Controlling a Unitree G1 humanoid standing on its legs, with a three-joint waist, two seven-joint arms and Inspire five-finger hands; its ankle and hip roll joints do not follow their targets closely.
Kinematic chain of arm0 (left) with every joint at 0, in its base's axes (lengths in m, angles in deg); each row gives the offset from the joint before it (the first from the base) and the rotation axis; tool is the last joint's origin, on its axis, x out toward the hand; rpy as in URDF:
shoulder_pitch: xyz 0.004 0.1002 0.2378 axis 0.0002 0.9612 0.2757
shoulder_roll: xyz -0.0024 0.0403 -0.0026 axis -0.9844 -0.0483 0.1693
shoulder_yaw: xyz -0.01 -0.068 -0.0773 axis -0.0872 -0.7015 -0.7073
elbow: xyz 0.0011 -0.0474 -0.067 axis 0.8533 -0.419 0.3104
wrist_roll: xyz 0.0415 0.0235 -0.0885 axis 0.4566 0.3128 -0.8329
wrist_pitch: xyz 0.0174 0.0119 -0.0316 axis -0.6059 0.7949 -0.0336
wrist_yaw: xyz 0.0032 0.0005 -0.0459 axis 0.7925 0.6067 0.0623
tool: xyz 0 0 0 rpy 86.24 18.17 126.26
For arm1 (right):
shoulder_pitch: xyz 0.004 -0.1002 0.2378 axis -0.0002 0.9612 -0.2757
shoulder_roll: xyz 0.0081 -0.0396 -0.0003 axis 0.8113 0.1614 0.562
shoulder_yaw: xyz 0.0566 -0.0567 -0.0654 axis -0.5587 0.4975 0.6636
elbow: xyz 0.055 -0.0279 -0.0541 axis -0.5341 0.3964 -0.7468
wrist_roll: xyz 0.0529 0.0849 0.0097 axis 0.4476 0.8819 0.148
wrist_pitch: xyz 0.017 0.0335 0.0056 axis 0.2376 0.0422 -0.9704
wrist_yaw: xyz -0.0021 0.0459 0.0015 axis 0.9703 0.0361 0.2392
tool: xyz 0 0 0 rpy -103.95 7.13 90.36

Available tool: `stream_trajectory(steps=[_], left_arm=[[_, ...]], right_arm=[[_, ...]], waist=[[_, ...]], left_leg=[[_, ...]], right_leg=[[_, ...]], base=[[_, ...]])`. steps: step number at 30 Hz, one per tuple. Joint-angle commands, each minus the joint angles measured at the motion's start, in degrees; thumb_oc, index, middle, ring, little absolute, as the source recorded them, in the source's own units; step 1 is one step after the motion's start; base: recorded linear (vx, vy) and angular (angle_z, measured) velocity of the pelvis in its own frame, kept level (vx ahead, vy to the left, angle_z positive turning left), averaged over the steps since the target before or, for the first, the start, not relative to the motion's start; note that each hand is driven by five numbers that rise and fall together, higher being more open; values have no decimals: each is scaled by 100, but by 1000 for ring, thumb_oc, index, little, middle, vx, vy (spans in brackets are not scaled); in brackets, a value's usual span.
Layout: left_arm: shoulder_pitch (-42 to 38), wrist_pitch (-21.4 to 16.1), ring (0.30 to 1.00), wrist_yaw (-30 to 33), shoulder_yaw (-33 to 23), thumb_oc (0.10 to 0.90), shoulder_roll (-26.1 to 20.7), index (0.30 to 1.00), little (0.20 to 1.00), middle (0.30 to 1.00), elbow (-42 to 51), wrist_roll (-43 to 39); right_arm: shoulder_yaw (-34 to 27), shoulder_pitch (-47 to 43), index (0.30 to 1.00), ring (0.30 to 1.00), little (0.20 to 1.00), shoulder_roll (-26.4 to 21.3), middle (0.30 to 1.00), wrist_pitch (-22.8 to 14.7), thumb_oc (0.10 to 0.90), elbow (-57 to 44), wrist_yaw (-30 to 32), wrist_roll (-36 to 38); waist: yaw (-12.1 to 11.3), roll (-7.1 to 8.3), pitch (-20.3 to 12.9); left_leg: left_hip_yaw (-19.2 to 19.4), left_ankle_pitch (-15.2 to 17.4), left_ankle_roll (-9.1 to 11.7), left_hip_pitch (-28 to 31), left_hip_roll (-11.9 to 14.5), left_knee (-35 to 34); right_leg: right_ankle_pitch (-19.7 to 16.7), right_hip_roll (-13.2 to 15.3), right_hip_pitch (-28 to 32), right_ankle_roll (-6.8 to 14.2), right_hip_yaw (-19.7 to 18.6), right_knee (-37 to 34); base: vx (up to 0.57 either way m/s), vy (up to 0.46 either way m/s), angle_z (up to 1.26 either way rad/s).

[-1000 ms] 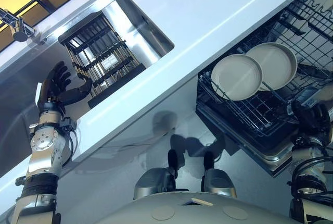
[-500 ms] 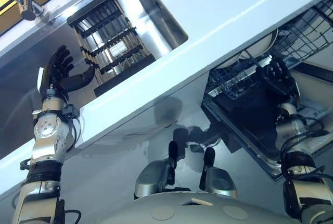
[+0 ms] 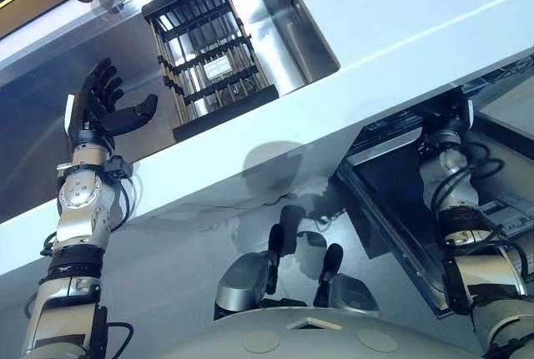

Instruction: Pick up plates and place into dishwasher.

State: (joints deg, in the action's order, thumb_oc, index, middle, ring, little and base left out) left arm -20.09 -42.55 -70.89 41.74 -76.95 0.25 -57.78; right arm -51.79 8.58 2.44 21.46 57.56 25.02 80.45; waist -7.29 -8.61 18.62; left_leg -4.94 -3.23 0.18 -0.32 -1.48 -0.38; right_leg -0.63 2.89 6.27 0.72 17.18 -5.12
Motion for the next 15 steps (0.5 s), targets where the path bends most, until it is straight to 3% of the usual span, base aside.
stream_trajectory(steps=[1, 4, 7, 11, 14, 15], left_arm=[[402, -380, 900, -10, 128, 800, -235, 900, 900, 900, 149, -71], [461, -455, 900, -42, 24, 800, -173, 900, 900, 900, 201, -39], [590, -483, 900, -38, -132, 800, -90, 900, 900, 900, 323, -29], [846, -460, 900, -94, -442, 800, 20, 900, 900, 900, 493, 60], [873, -460, 900, -126, -484, 800, 32, 900, 900, 900, 494, 45], [873, -424, 900, -160, -572, 800, 35, 900, 900, 900, 474, 22]], right_arm=[[434, -940, 900, 900, 900, -219, 900, -399, 800, -1575, 223, -1331], [329, -502, 900, 900, 900, -373, 900, -161, 800, -1616, 349, -1675], [35, 163, 900, 900, 900, -443, 900, -194, 800, -1835, 418, -2012], [-816, 1312, 900, 900, 900, -509, 900, -427, 800, -2242, 141, -1884], [-965, 1480, 900, 900, 900, -516, 900, -418, 800, -2300, 60, -1879], [-1186, 1679, 900, 900, 900, -567, 900, -359, 800, -2309, -104, -1802]], waist=[[-202, 416, -491], [-106, 469, -516], [33, 520, -572], [294, 615, -677], [325, 634, -707], [457, 675, -756]], left_leg=[[51, 701, -115, -159, -312, 650], [142, 719, -151, -59, -296, 570], [260, 748, -191, 51, -269, 469], [489, 872, -282, 190, -244, 430], [555, 902, -296, 223, -240, 422], [678, 950, -318, 285, -239, 406]], right_leg=[[943, 126, -759, -73, -246, 1601], [898, 111, -696, -22, -321, 1531], [855, 96, -657, 50, -420, 1465], [817, 96, -630, 194, -572, 1418], [803, 94, -621, 225, -619, 1393], [783, 103, -610, 289, -661, 1371]], base=[[0, 0, 0], [-12, 26, 0], [-15, 41, -9], [-9, 36, -21], [-13, 27, -31], [-35, 61, -24]])
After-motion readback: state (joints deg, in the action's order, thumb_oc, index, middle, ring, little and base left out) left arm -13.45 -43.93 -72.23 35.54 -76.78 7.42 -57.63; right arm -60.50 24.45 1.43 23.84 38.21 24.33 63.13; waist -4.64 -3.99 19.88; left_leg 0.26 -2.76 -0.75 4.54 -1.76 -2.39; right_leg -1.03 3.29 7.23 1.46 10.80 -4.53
